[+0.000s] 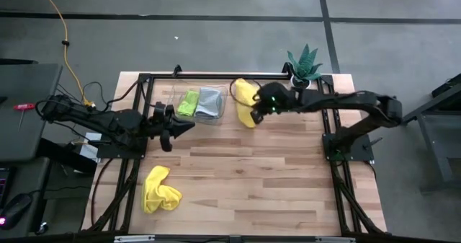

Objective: Fold microfiber towels
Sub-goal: Fold the top yellow towel

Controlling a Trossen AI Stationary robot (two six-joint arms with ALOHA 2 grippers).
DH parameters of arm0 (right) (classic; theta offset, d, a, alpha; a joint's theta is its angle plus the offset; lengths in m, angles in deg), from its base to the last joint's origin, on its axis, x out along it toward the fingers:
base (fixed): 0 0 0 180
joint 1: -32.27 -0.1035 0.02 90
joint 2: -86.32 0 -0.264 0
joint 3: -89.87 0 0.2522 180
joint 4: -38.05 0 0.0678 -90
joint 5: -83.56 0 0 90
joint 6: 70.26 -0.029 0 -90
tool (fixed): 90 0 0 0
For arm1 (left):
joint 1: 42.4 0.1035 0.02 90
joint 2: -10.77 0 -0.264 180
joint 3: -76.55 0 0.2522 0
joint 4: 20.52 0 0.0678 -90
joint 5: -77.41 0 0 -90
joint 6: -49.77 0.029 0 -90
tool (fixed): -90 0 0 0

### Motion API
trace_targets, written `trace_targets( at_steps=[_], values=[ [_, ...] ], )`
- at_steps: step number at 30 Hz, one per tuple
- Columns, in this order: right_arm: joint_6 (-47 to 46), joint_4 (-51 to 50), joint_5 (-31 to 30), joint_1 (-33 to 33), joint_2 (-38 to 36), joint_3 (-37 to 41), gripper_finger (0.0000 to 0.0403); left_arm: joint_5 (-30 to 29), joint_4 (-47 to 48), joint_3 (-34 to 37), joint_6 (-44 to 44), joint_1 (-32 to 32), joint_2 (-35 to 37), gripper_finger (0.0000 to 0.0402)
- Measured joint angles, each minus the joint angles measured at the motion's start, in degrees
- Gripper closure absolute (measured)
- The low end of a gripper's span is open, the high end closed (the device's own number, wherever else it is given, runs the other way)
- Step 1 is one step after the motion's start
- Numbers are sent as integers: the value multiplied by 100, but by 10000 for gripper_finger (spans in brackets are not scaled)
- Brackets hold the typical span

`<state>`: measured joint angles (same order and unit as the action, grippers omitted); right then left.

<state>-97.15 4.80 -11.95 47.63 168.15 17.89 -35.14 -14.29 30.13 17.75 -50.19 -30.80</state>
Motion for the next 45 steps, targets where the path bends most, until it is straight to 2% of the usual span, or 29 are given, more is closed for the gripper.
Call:
trace_targets(
  at_steps=[7, 13, 18, 21, 26, 30, 36, 38, 41, 43, 45],
  values=[
    [-159, 46, 681, -1354, -206, 0, 403, -5, 0, 0, 73, 117, -2, 401],
    [-551, 196, 1052, -2507, 466, 0, 403, -5, 0, 0, 73, 146, -112, 401],
    [-1046, 857, 882, -3115, 1246, 0, 403, 132, -6, -2, 71, 144, -358, 401],
    [-1191, 1229, 865, -3206, 1485, 0, 402, 140, -5, -2, -55, 144, -584, 401],
    [-1313, 1138, 931, -3104, 1440, 0, 392, 477, 2, -2, -226, 144, -1008, 401],
    [-1152, 1113, 1145, -2986, 1244, 0, 340, 814, 1, -2, -243, 144, -1367, 401],
    [-675, 607, 968, -2860, 734, 0, 240, 1006, -6, -2, -554, 140, -1782, 401],
    [-659, -21, 733, -2801, 542, 0, 219, 1029, -10, -2, -595, 140, -1869, 401],
    [-667, -1113, -137, -2770, 316, 8, 207, 1083, -16, -2, -594, 140, -1980, 401],
    [-748, -1328, -544, -2698, 125, 225, 207, 1170, -16, -2, -593, 140, -2028, 401],
    [-1031, -1201, -571, -2541, -129, 645, 209, 1247, -15, -2, -596, 140, -2059, 402]
  ],
)
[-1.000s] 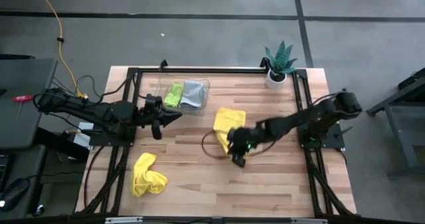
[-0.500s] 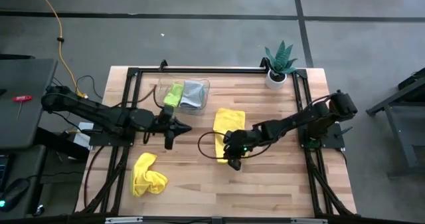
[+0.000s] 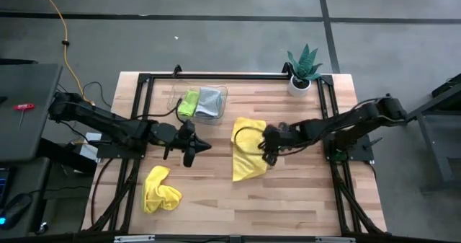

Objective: Fold microfiber towels
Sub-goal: Fold the top yellow towel

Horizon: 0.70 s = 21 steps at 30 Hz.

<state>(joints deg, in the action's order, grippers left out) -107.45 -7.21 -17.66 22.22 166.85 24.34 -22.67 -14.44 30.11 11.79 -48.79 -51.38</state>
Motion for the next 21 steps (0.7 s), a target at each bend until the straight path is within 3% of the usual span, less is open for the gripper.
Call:
trace_targets(
  at_steps=[6, 12, 17, 21],
  values=[
    [-1014, 1742, 345, 721, -699, 1587, 219, 101, -13, 0, 3, 0, 0, 402],
    [-2503, 3464, 1179, 1511, -496, 2624, 230, 101, -197, 0, 4, 0, 0, 401],
    [-2847, 3779, 1790, 1613, -140, 2757, 240, 99, -348, 0, 4, 0, 0, 401],
    [-2957, 4080, 1915, 1473, 128, 2696, 245, 78, -332, 0, 6, 0, 0, 401]
  ],
)
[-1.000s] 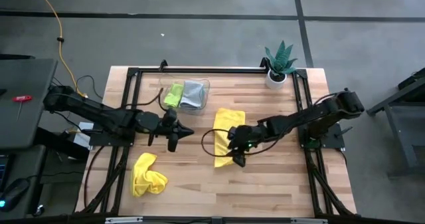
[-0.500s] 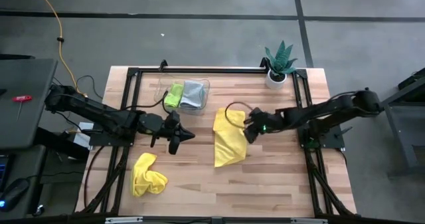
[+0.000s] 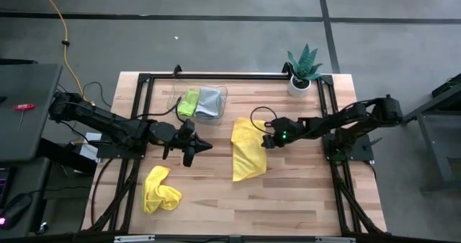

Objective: Fold microfiber towels
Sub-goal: Fold the top yellow towel

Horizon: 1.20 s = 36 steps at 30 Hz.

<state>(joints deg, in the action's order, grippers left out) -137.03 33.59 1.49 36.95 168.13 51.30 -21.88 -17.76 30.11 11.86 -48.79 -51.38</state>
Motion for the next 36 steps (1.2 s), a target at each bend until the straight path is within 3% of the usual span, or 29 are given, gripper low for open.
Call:
trace_targets(
  at_steps=[14, 26, 28, 31, 34, 36],
  values=[
    [150, 364, 20, -605, 106, -565, 247, -43, 0, 0, 210, 0, 0, 401],
    [910, 324, 378, -1304, 275, -862, 247, -54, 7, 0, 258, -2, 0, 401],
    [1064, 148, 186, -1239, 91, -870, 247, -54, 13, 0, 256, -2, 0, 401],
    [1126, -572, -654, -1042, -331, -878, 247, -42, 15, 0, 252, -2, 0, 401],
    [566, -1616, -1463, -771, -721, -878, 247, -39, 16, 0, 249, -2, 0, 401],
    [71, -2027, -1498, -531, -790, -821, 247, -38, 20, 0, 249, -2, 0, 401]
  ],
)
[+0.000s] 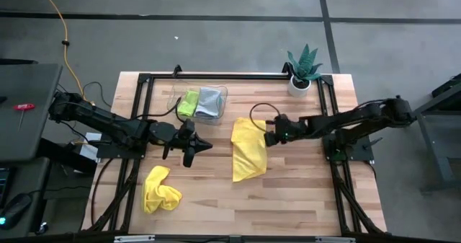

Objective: Fold microfiber towels
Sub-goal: Fold the top yellow towel

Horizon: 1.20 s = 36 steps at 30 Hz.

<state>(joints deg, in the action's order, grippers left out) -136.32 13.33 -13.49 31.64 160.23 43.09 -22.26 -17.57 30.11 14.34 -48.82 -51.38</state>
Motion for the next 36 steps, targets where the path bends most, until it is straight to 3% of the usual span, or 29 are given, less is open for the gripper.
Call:
trace_targets(
  at_steps=[2, 5, 9, 16, 23, 36],
  values=[
    [-365, 143, 365, 190, 27, 218, 247, 0, 0, 0, -32, 0, 0, 401],
    [-852, 1181, 856, 303, 239, 683, 247, 0, -9, 0, -39, 1, 0, 401],
    [-1438, 2519, 888, 326, 592, 1112, 247, 0, -22, 0, -41, 0, 0, 401],
    [-1646, 3428, 1061, 239, 1219, 988, 247, -4, -75, 0, -39, 2, 0, 401],
    [-1497, 3545, 1078, 210, 1360, 637, 247, -26, -105, 0, -39, 4, 0, 400],
    [-1273, 2848, 1343, 210, 1349, 263, 247, -81, -103, 0, -39, 4, 0, 401]
  ],
)
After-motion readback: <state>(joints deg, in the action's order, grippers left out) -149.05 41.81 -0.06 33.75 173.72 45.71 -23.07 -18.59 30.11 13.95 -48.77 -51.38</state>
